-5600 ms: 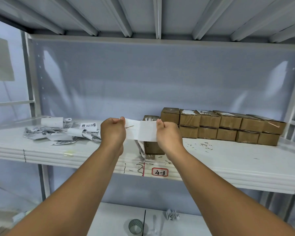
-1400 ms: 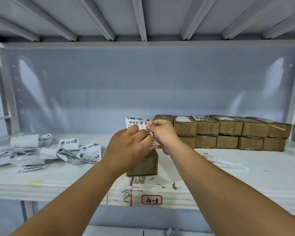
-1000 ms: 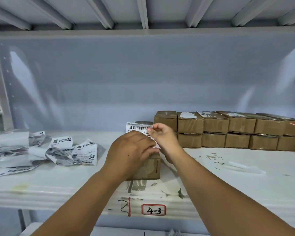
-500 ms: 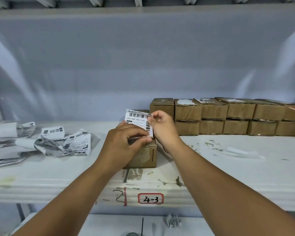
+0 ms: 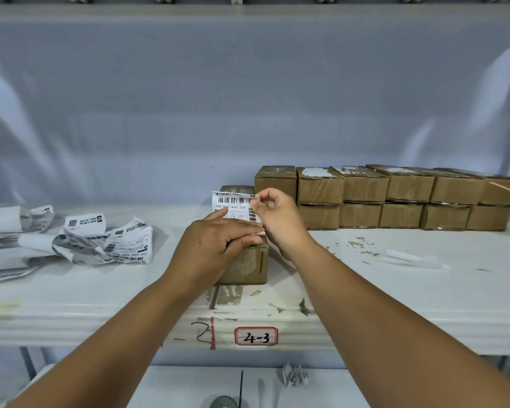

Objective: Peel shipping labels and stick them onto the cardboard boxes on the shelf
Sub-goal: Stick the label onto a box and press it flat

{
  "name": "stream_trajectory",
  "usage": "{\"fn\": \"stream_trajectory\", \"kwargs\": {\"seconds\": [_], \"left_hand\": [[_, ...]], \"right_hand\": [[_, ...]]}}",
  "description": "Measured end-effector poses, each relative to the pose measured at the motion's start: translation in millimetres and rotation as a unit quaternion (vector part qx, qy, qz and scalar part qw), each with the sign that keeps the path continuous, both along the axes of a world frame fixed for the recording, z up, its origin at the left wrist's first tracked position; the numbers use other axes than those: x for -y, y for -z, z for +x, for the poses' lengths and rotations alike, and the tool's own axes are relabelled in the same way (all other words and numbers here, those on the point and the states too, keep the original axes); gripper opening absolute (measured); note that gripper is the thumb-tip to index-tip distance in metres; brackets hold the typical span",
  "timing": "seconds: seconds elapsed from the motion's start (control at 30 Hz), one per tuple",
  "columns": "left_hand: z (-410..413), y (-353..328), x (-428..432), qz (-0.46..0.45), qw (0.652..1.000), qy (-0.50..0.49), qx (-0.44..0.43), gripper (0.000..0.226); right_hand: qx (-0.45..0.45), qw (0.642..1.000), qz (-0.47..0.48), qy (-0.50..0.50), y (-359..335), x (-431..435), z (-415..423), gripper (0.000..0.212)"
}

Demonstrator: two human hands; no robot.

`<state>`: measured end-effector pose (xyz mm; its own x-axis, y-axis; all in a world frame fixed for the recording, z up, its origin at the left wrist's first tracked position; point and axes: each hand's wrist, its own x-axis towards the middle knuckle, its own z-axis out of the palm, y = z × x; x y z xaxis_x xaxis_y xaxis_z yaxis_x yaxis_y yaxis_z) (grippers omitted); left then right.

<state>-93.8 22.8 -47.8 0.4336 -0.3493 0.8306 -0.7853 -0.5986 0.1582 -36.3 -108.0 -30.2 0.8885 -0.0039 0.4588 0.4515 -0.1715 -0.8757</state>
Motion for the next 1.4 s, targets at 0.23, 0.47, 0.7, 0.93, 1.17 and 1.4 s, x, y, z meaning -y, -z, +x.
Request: {"fn": "stream_trajectory", "kwargs": {"seconds": [0.23,0.47,0.7,0.93,1.17,1.4], "left_hand": [[-2.6,-1.1,-1.8,-0.039,0.998,0.018,-0.055,0.035],[-6.1,-2.2,-2.9,-0.064,0.995,0.017,-0.079,0.029],[-7.9,-2.9,-3.1,-0.046,0.996,-0.002,-0.081,0.032],[-9.9,-7.7,-5.1,-0.029,0.992,-0.004,-0.121,0.028],[-8.4,-2.4,-8.8,0.017,0.995,-0.021,-0.096,0.057],[-10.6,3.9,-8.0,0.134,0.989,-0.064,-0.009,0.053]], "right_hand": [[0.005,1.0,0.001,0.013,-1.7,2.0,-3.8,0.019],[0.024,0.999,-0.024,0.042,1.0,-0.3,0.1,0.02],[0.031,0.998,-0.041,0.036,1.7,1.0,-1.6,0.022],[0.03,0.997,-0.058,0.041,0.9,1.0,-1.8,0.012],[0.045,0.995,-0.078,0.042,1.1,3.1,-2.5,0.014],[0.026,0.998,-0.051,0.017,4.0,3.8,0.7,0.016]]}}
